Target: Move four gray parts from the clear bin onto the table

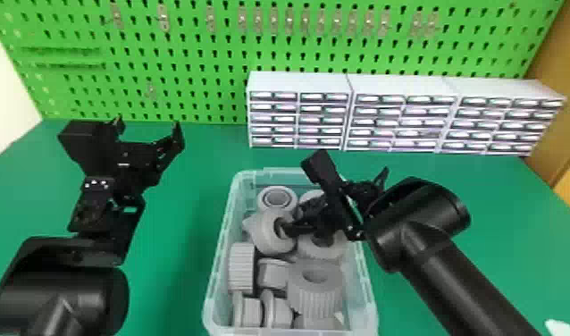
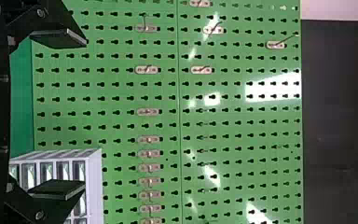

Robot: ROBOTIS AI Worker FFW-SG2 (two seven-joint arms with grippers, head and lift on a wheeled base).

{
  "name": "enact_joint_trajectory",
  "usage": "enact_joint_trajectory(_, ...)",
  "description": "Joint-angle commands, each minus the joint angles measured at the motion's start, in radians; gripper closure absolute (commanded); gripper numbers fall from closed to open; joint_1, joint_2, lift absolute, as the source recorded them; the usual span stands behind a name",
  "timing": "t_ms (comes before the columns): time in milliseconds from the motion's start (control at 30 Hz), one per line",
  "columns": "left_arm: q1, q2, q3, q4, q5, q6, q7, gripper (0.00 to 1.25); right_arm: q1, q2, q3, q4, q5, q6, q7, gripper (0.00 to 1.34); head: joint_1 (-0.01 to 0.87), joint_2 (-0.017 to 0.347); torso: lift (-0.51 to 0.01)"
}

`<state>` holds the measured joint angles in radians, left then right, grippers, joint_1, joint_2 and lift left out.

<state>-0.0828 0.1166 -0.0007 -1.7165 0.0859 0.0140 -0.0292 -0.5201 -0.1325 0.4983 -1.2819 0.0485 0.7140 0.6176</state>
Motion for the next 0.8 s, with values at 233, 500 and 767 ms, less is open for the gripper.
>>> enact_joint_trajectory(233,0.000,0.002,-0.002,0.000,-0.002,0.001,0.000,0.21,-0.012,0.004,0.037,0.027,-0.029,-0.045,-0.001,0.52,0.678,0.034,-0.050)
enact_joint_trajectory(500,0.003,0.002,-0.001,0.000,-0.002,0.001,0.000,0.21,-0.015,0.004,0.048,0.035,-0.030,-0.051,-0.001,0.53,0.678,0.034,-0.050)
enact_joint_trajectory(767,0.003,0.002,-0.001,0.000,-0.002,0.001,0.000,0.21,-0.015,0.004,0.051,0.052,-0.038,-0.067,-0.001,0.53,0.678,0.034,-0.050)
